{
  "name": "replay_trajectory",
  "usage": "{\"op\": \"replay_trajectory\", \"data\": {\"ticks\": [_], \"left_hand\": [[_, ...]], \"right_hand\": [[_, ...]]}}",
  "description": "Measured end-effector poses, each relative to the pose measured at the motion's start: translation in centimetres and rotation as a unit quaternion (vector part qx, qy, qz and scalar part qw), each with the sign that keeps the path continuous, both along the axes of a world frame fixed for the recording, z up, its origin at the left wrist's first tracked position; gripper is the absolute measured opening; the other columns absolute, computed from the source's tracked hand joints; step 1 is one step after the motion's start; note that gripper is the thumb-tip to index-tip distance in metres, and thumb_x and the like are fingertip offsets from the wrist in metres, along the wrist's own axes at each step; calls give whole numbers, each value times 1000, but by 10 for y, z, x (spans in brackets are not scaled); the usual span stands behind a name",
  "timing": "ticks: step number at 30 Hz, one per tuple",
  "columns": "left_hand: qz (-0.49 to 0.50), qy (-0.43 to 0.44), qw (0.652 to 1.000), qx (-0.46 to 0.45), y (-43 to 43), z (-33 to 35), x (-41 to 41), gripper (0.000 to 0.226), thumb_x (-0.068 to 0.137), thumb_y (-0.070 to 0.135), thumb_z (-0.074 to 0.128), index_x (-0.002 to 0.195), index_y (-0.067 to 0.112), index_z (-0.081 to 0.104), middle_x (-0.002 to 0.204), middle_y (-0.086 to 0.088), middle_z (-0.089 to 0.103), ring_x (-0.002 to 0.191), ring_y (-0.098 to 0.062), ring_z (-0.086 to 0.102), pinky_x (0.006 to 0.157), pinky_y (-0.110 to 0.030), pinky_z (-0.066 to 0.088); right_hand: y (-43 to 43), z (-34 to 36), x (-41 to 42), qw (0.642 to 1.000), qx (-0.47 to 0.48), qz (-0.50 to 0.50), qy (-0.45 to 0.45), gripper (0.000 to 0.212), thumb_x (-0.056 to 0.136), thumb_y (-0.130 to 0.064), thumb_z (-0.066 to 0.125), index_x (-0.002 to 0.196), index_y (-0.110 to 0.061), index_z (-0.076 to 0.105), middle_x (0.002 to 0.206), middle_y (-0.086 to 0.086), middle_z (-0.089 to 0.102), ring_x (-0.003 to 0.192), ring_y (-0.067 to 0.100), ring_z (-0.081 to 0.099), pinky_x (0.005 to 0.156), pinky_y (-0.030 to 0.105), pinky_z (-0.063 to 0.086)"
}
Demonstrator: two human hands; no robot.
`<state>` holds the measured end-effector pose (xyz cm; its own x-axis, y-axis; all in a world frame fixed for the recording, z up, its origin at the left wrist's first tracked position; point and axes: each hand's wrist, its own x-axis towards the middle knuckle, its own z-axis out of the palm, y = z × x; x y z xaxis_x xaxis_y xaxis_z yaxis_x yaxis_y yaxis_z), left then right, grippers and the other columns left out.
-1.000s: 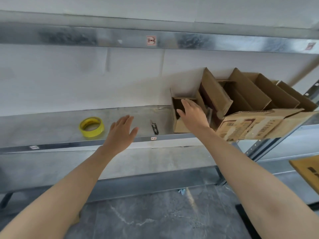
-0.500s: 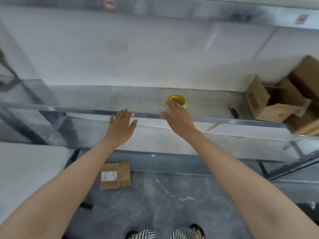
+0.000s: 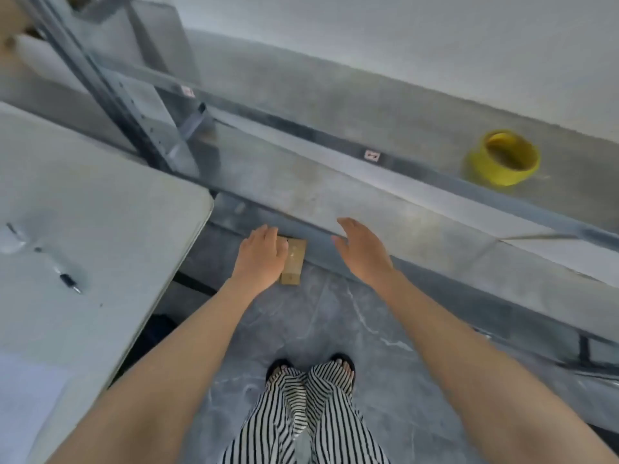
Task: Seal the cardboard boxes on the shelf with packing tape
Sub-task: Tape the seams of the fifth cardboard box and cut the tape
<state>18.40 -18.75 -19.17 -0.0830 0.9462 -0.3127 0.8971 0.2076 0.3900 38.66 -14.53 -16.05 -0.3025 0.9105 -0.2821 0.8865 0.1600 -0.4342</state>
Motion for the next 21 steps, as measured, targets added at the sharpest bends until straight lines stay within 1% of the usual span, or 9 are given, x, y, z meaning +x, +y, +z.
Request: {"op": "replay_trajectory", "data": {"ticks": [2, 3, 6, 7, 9, 12, 16, 18, 21], "left_hand": [[31, -5, 999, -30, -1, -42, -7, 47, 101, 32, 34, 138, 4, 39, 142, -18, 41, 129, -33, 39, 104, -43, 32], [53, -13, 997, -46, -3, -65, -10, 44, 101, 32, 33, 135, 5, 41, 138, -18, 44, 124, -34, 43, 101, -44, 35], [119, -44, 989, -80, -10, -146, -16, 42, 101, 30, 33, 136, 7, 40, 137, -16, 44, 124, -34, 43, 102, -48, 37], [127, -45, 988, -81, -12, -177, -18, 40, 100, 29, 35, 133, 6, 41, 133, -17, 47, 120, -33, 46, 100, -47, 38], [126, -34, 988, -82, -13, -240, -23, 36, 99, 28, 37, 125, 4, 45, 124, -16, 52, 112, -31, 50, 93, -45, 43], [130, -14, 987, -90, -3, -336, -38, 38, 99, 27, 39, 126, 2, 46, 126, -17, 52, 114, -32, 50, 93, -43, 43], [136, 16, 986, -97, 15, -459, -69, 35, 97, 23, 43, 125, 1, 45, 122, -21, 50, 108, -37, 51, 88, -43, 39], [138, 30, 986, -91, 23, -513, -84, 37, 96, 22, 43, 126, 0, 45, 123, -23, 49, 110, -39, 49, 93, -46, 39], [149, 58, 983, -86, 36, -578, -102, 47, 97, 26, 41, 137, 3, 38, 138, -22, 42, 125, -37, 41, 103, -45, 32]], "right_hand": [[3, -44, -6, 999, -32, 1, -8, 48, 102, -31, 39, 143, -8, 35, 145, 11, 40, 131, 30, 39, 101, 40, 37], [4, -69, -10, 999, -50, -1, -12, 49, 102, -32, 39, 144, -9, 34, 146, 11, 39, 132, 30, 38, 101, 41, 37], [4, -157, -24, 996, -88, -2, -7, 48, 101, -32, 39, 144, -10, 35, 146, 12, 40, 130, 31, 41, 100, 38, 35], [4, -190, -29, 995, -98, -2, 0, 47, 101, -30, 40, 143, -11, 36, 146, 12, 41, 130, 31, 42, 99, 38, 36], [5, -259, -38, 992, -121, -1, 18, 47, 100, -28, 42, 144, -12, 36, 146, 11, 40, 130, 28, 42, 99, 37, 36], [16, -369, -50, 987, -159, -10, 28, 50, 98, -28, 43, 145, -12, 34, 149, 10, 37, 133, 27, 39, 100, 36, 35], [41, -508, -64, 977, -196, -59, 59, 51, 97, -29, 44, 145, -16, 33, 146, 12, 40, 124, 30, 47, 97, 39, 41], [55, -568, -72, 974, -198, -68, 83, 56, 98, -29, 46, 149, -16, 26, 147, 13, 38, 126, 31, 47, 100, 41, 40], [77, -640, -85, 971, -172, -98, 132, 63, 95, -28, 51, 150, -19, 22, 145, 11, 38, 121, 31, 49, 99, 44, 40]]}}
